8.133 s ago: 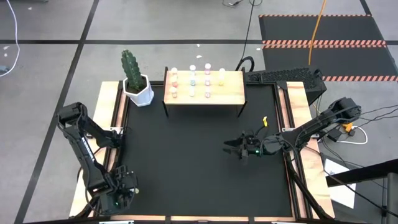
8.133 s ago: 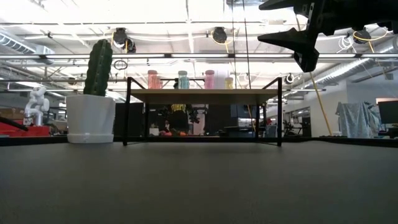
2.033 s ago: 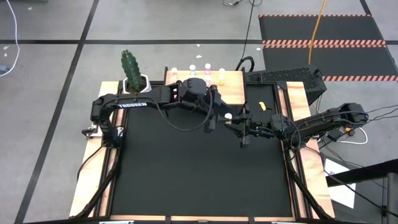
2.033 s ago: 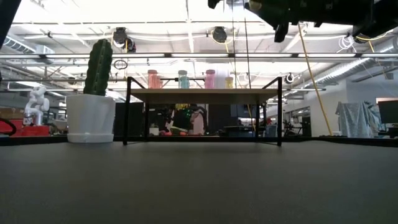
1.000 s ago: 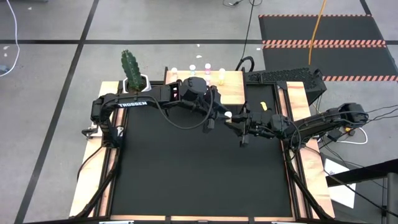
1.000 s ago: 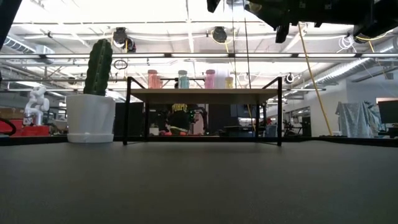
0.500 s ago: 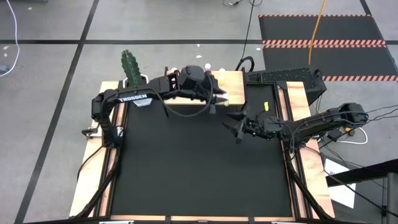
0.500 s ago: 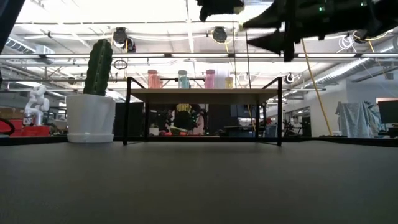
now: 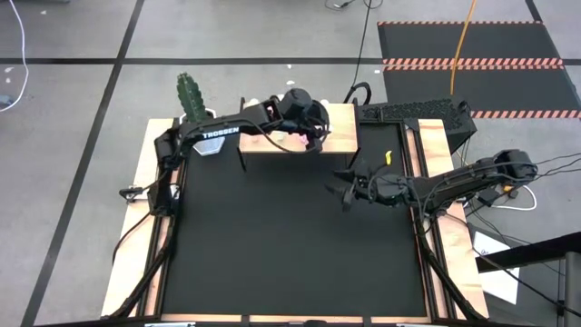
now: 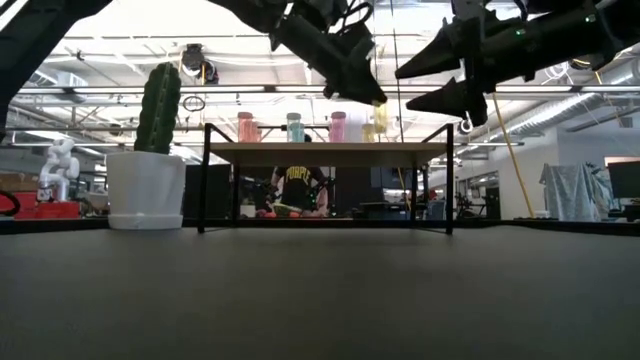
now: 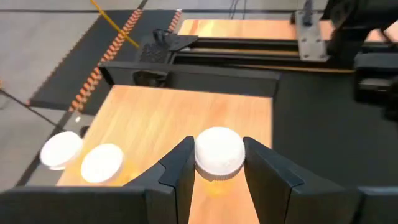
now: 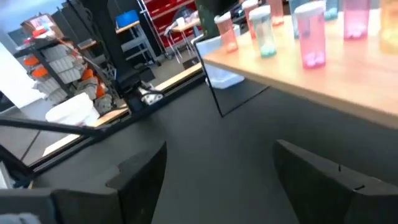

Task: Pick and place medicine bottles onto shelf by color
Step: Put the yellow pill bottle aligned with the other yellow pill bottles on the shelf

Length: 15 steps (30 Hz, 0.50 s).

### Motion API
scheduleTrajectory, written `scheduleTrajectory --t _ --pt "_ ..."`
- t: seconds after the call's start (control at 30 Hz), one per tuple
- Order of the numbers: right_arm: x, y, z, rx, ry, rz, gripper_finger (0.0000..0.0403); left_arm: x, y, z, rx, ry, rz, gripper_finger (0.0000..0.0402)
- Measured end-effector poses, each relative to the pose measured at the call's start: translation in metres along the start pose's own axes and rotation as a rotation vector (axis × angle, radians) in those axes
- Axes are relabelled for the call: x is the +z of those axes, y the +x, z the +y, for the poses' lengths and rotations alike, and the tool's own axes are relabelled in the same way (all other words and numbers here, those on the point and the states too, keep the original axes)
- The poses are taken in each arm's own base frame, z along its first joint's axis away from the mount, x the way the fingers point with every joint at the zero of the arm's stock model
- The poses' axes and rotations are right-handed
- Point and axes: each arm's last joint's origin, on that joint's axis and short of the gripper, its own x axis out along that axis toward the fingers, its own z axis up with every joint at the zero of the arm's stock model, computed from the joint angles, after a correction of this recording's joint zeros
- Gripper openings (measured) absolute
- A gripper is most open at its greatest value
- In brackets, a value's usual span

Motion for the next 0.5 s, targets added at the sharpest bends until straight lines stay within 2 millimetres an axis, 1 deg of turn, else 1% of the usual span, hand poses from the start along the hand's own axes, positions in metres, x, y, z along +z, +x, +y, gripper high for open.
scheduleTrajectory --t 0.23,0.5 --pt "-0.006 -0.001 0.0 -0.011 -0.018 0.049 0.0288 -0.001 0.0 0.005 0.049 0.097 0.005 0.0126" --pt "-0.007 -0.001 -0.001 -0.016 -0.042 0.056 0.0288 -0.003 -0.001 0.015 0.054 0.054 0.007 0.0127"
